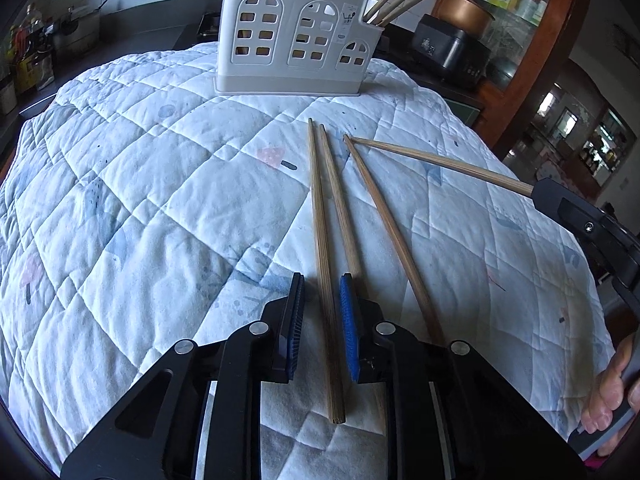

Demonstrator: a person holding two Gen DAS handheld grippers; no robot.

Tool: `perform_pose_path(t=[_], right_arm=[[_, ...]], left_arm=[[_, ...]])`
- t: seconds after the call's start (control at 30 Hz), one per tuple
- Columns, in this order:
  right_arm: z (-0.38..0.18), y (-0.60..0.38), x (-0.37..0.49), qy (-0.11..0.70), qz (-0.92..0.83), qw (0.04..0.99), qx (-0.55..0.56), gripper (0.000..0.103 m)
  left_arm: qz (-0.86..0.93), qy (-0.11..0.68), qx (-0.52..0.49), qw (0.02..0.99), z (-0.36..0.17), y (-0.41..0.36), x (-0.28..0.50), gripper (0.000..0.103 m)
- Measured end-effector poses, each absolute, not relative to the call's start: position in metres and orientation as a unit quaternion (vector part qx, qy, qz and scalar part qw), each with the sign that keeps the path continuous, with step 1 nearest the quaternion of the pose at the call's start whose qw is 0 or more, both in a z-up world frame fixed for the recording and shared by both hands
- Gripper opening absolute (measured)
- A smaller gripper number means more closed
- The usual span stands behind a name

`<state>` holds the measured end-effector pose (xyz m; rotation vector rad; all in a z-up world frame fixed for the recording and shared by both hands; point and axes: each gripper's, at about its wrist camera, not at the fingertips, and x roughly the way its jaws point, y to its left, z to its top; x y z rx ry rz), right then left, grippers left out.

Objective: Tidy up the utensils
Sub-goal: 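Close the right tool on a chopstick while the left tool grasps another, then lift both held chopsticks and carry them over the white holder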

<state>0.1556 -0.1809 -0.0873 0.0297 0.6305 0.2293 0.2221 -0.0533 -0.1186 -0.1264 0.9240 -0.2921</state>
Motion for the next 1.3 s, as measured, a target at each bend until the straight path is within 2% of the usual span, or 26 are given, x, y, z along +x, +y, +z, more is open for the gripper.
perform_pose_path(t=[0.07,0.13,0.2,0.7,0.9,1.3], right_arm=[[-0.086,-0.180,0.155,0.308,0.113,0.944,0.014,0.007],[-0.083,-0.180,0.155,0.305,0.113,0.945,0.012,0.007],[-0.079,-0.181,0.154,0.302,0.114,0.947,0.009,0.007],[-0.028,-0.188,0.180,0.282,0.154,0.947,0.010,0.007],[-0.003,-0.190,0.206,0.289,0.182,0.940,0.007,0.007],[0.081,-0.197,0.273,0.287,0.196,0.937,-0.021,0.007]], left_arm=[[-0.134,0.444,-0.045,0.885,-0.118,-0.058,0.224,0.017],[-0.121,0.444,-0.027,0.887,-0.117,-0.061,0.226,0.007],[-0.123,0.444,-0.036,0.887,-0.115,-0.058,0.228,0.006],[-0.152,0.353,-0.064,0.921,-0.051,-0.024,0.221,0.006],[-0.158,0.340,-0.054,0.925,-0.032,-0.018,0.231,0.006],[-0.184,0.315,-0.027,0.931,0.030,-0.012,0.267,0.006]])
